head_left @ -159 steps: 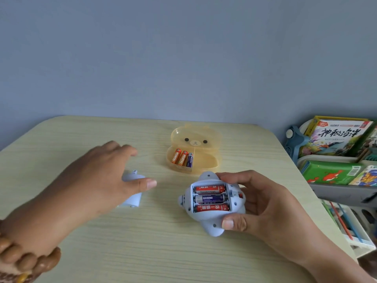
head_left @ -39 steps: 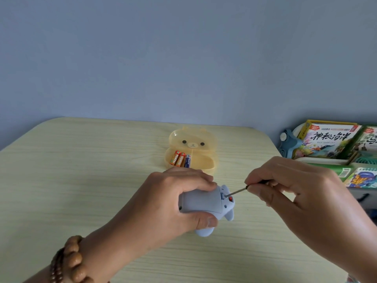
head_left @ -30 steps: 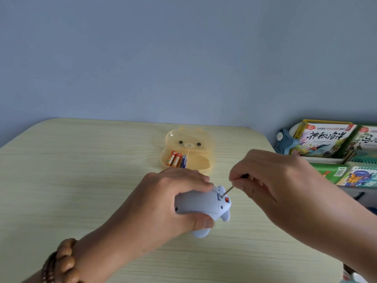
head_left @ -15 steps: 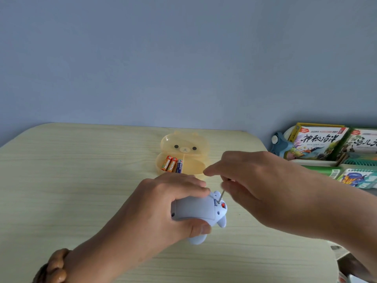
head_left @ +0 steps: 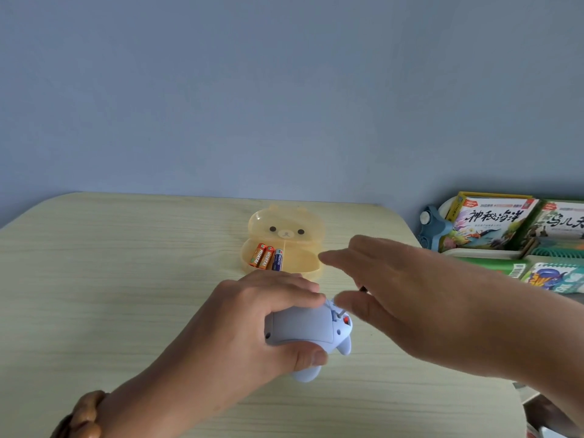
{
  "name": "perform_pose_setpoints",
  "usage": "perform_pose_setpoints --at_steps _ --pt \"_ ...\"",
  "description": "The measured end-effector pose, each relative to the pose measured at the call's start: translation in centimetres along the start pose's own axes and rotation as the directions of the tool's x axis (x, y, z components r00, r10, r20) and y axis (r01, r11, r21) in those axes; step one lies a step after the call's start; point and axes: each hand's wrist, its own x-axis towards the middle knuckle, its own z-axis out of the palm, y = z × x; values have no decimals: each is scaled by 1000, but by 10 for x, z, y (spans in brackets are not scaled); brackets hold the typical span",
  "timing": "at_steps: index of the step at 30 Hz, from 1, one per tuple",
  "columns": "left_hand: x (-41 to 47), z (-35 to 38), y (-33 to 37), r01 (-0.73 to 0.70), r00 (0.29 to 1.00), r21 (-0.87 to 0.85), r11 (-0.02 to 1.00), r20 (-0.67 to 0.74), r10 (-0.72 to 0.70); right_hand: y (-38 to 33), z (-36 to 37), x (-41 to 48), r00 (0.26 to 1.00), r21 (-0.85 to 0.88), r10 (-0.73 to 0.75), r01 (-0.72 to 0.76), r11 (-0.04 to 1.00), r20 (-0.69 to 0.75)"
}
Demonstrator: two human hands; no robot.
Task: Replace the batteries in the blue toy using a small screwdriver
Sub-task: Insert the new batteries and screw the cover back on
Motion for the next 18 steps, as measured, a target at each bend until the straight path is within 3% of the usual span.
perform_pose_setpoints --at_steps 4,9,12,16,18 --pt "-1 0 0 4 1000 11 1000 -6 -4 0 1 5 999 -40 1 -3 999 -40" --pt "0 0 0 18 1000 0 1000 -14 -18 5 3 8 1000 24 0 0 1000 13" --pt "0 0 0 11 1000 1 1000 -10 -11 4 5 7 999 32 -3 5 999 -41" --pt "0 0 1 20 1000 -11 1000 -3 -20 6 6 8 997 -85 -19 13 996 -71" --pt "0 1 1 21 1000 -14 1000 -6 -21 6 3 9 999 -26 -9 8 1000 -50"
